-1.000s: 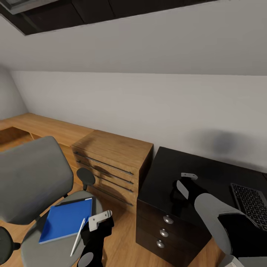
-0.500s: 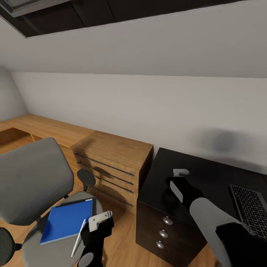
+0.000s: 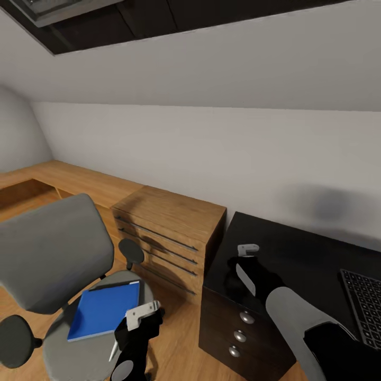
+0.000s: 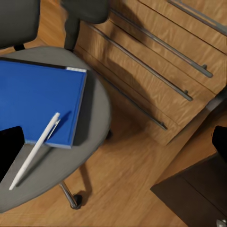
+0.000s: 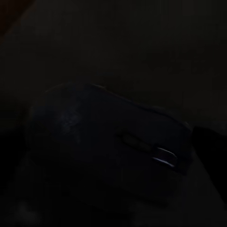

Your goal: In the bedroom, organize the workspace by keeping the computer under the desk, ensuring the monitor is on the desk, placing the keyboard on the desk next to the monitor, placing the mouse on the desk next to the keyboard, moving the folder from the swivel chair onto the desk next to the mouse, stacking the notebook on top of the folder with the pen on top of the notebook, and positioning the swivel chair next to the desk.

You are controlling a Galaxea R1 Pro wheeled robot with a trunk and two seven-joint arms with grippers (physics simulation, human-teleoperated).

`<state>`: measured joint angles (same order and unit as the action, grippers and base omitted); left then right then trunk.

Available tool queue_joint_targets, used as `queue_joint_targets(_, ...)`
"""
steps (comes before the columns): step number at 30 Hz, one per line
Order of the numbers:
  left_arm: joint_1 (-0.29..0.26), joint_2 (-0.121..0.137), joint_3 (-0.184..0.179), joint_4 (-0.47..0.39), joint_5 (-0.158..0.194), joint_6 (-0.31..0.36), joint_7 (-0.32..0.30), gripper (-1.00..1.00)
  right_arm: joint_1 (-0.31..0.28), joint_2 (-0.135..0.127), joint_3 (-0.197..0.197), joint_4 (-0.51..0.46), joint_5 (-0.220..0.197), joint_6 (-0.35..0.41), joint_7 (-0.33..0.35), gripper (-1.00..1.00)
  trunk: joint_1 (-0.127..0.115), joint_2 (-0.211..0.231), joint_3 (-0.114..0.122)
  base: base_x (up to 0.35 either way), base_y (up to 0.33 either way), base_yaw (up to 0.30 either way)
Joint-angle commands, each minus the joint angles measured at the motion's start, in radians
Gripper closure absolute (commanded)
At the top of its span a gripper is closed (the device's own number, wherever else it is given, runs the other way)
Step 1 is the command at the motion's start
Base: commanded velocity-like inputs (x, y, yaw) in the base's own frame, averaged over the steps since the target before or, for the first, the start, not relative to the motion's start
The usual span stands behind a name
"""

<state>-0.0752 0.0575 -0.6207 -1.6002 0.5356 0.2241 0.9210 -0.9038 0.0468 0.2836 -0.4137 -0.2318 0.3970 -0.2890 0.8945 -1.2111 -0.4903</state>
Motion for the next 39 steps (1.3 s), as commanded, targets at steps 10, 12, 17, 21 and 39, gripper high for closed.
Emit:
queue_joint_targets(10,-0.002,0.001,-0.003,0.000,0.003,0.006,0.006,-1.00,0.004,0.001,0.024,-0.002,-0.011,0.012,0.002,1.00,0.000,-0.001,-0.001,-0.050,0.000,0.274)
queue_joint_targets(12,-0.002,0.001,-0.002,0.000,0.003,0.006,0.006,-1.00,0.006,0.001,0.025,-0.002,-0.011,0.017,0.003,1.00,0.000,-0.001,-0.001,-0.275,0.000,0.256)
queue_joint_targets(17,-0.002,0.001,-0.002,0.000,0.002,0.006,0.006,-1.00,0.006,-0.001,0.025,-0.002,-0.011,0.022,0.004,1.00,0.000,-0.001,-0.001,-0.179,0.000,0.204)
queue_joint_targets(21,-0.002,0.001,-0.002,0.000,0.002,0.006,0.006,-1.00,0.006,0.000,0.025,-0.001,-0.011,0.027,0.004,1.00,0.000,-0.001,-0.001,-0.220,0.000,0.065)
queue_joint_targets(39,-0.002,0.000,-0.005,-0.001,0.003,0.006,0.007,-1.00,0.006,-0.007,0.019,0.002,-0.010,0.025,0.001,1.00,0.000,-0.001,-0.001,-0.020,0.000,0.004)
